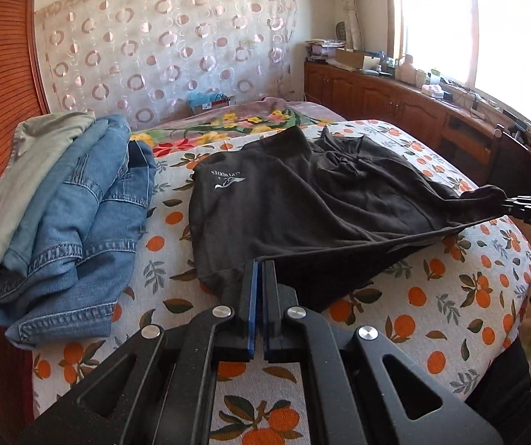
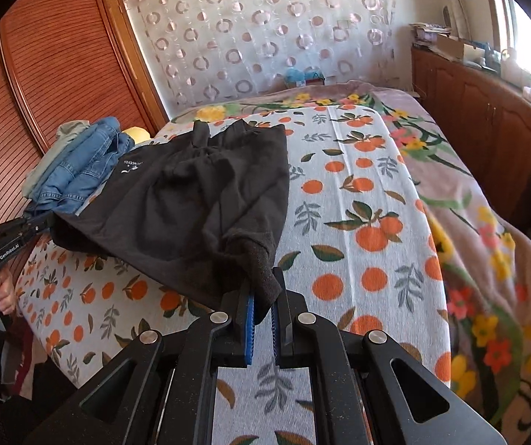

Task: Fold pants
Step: 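Lower the black shirt flat onto the sheet and open both grippers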

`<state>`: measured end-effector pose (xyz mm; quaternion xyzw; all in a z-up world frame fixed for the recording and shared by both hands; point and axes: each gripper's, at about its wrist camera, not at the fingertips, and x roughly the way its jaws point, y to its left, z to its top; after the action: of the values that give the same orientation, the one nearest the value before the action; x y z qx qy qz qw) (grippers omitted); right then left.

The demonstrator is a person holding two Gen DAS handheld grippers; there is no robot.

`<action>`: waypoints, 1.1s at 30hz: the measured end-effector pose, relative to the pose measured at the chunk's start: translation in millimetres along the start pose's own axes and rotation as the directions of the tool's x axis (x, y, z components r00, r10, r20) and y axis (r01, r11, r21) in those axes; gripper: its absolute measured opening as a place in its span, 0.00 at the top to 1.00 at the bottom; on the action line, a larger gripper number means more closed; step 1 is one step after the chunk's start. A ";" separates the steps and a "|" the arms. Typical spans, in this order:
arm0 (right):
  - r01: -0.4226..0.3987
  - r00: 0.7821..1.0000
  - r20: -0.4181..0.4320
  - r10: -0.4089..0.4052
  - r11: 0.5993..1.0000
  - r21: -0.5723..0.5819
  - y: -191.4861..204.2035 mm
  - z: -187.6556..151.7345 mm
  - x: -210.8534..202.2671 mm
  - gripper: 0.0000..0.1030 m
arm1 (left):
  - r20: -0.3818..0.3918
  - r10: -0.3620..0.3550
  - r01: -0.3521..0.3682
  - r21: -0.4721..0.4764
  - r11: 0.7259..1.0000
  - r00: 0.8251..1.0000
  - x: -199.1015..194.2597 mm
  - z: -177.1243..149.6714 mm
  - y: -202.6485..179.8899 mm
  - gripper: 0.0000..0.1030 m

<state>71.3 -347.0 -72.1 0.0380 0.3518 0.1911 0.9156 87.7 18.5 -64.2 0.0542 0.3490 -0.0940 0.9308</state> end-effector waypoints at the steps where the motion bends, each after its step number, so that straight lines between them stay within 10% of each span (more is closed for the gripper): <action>1: 0.001 1.000 0.000 -0.001 1.000 -0.005 3.2 -0.2 -2.6 0.94 | 0.004 -0.002 0.003 -0.004 1.000 1.000 -1.9 -0.2 1.7 0.97; 25: 0.043 0.998 0.048 -0.042 0.999 -0.028 19.5 -26.2 -51.5 0.89 | 0.070 -0.040 0.043 -0.045 0.998 0.997 -50.2 -19.0 6.1 0.97; 33: 0.076 0.994 0.086 -0.068 0.993 -0.091 28.0 -20.1 -64.9 0.87 | 0.091 -0.063 0.066 -0.038 0.997 0.994 -46.5 -5.1 7.1 0.82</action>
<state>4.9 -346.9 -40.6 -0.0101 0.3053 0.1727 0.9364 51.6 32.6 -37.1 0.0197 0.3103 -0.1192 0.9429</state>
